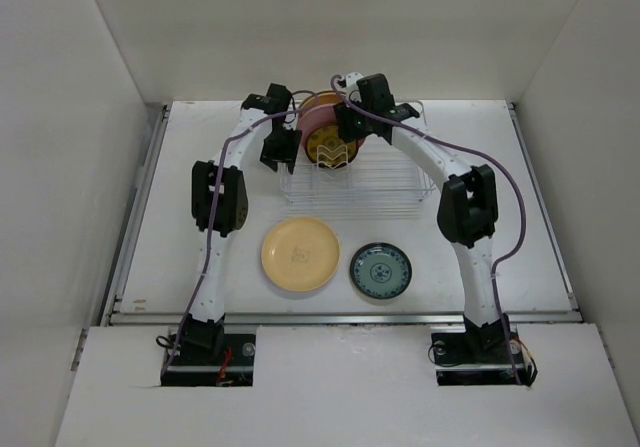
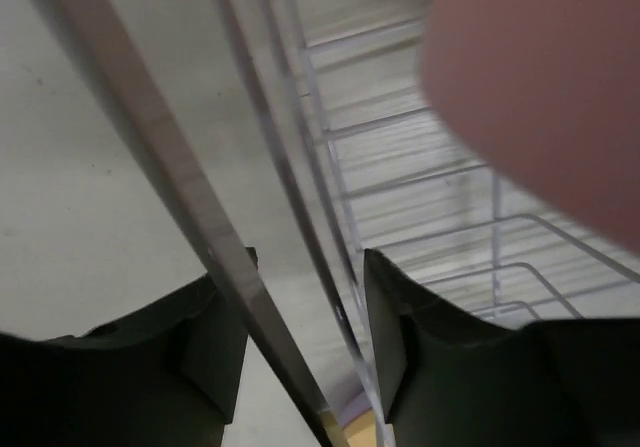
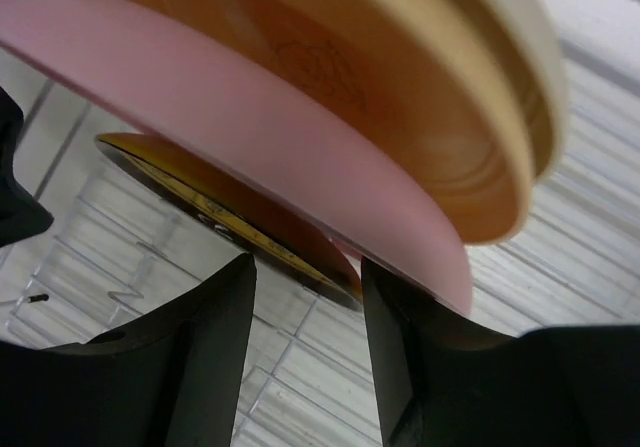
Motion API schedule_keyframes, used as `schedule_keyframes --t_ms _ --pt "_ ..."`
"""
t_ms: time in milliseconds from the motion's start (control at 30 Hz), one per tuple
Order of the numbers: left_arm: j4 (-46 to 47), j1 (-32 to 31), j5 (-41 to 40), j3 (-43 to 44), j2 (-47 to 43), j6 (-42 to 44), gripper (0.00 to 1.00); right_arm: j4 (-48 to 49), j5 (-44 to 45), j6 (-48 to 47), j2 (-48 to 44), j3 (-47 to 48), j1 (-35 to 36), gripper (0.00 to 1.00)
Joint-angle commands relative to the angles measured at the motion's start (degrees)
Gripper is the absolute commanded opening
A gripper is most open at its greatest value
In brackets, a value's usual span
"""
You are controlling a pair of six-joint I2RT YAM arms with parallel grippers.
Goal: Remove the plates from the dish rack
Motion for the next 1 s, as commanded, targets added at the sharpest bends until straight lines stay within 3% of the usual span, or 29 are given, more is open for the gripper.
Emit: schedule_keyframes --t_ms 0,67,167,200,300,333,433,667,967 --pt "-1.67 0.23 -3.32 -0.48 -3.35 -0.34 0.43 2.49 2.52 0.62 0.29 5.26 0.43 0.52" --pt "-1.66 0.23 -3.33 -1.80 -3.35 -0.34 0.23 3.90 3.06 0.63 0.82 5.26 0.43 0.52" --pt "-1.13 0.23 -1.58 -2.33 -2.83 -0.34 0.04 5.30 1.13 0.63 2.39 5.26 0.43 0.52" --pt "-1.13 0.23 -0.70 -2.94 -2.83 -0.34 0.00 5.31 0.25 0.63 2.93 5.26 0.43 0.47" --pt "-1.13 0.23 2.64 -3.47 -2.83 -1.12 0.00 4.78 -1.95 0.63 3.72 5.26 0.43 0.34" --pt "-1.13 0.23 3.26 -3.47 -2.83 -1.13 0.00 4.26 -1.95 0.63 3.72 5.26 0.43 0.19" --pt "-0.61 0.23 3.26 -4.97 -2.83 -4.46 0.00 4.95 -1.34 0.11 1.97 2.98 0.43 0.00" --pt "1.32 1.29 6.87 -7.95 -4.67 -12.63 0.00 6.01 1.73 0.10 -5.14 -0.62 0.96 0.00" --pt "1.85 1.81 5.37 -9.27 -5.20 -13.17 0.00 8.82 7.36 -0.42 -14.38 -8.88 2.72 0.00"
